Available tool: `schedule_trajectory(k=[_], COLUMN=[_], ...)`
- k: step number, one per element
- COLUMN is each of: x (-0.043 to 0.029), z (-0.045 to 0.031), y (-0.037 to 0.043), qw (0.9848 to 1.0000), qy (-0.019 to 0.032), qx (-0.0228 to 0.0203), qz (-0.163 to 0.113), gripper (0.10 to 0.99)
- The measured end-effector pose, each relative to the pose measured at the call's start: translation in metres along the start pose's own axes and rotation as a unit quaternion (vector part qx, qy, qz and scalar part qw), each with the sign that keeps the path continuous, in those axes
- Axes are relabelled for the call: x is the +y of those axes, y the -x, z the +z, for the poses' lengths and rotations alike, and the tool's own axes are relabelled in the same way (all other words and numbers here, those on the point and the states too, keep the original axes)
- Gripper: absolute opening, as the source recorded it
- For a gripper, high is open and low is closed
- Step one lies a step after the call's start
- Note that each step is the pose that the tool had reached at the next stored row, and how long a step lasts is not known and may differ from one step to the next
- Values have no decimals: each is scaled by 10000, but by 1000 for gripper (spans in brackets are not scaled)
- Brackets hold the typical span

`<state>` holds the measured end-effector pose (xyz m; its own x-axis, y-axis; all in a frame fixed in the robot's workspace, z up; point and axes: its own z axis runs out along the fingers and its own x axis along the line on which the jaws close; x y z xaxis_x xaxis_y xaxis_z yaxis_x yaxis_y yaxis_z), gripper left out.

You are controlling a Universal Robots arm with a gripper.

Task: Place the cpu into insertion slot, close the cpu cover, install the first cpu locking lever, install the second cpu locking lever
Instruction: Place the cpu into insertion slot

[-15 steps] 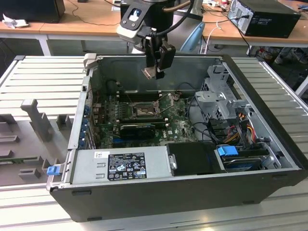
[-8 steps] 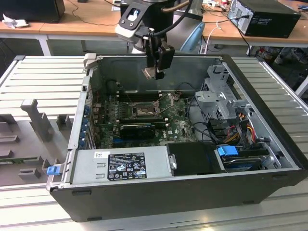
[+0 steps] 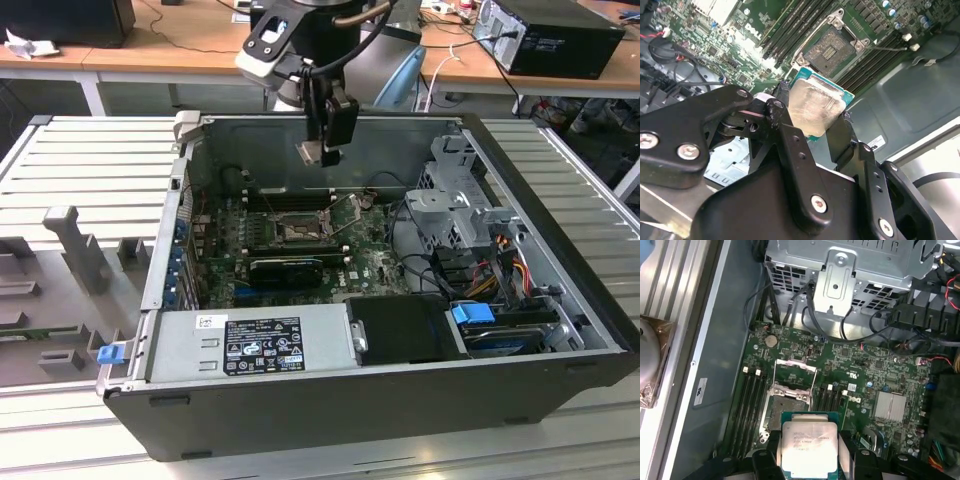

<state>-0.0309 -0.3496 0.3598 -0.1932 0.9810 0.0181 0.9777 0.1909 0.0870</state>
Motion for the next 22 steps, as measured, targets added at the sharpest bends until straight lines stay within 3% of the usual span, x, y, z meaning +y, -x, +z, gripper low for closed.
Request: schedule_trajectory(k=[3, 10, 22], x=[-1, -2, -11], z=[6, 25, 124], y=[0, 0, 0], qw=[9997, 9974, 9966], qy=[4, 12, 8], qx=[-20, -64, -76], qz=[234, 714, 825], gripper=[541, 541, 541])
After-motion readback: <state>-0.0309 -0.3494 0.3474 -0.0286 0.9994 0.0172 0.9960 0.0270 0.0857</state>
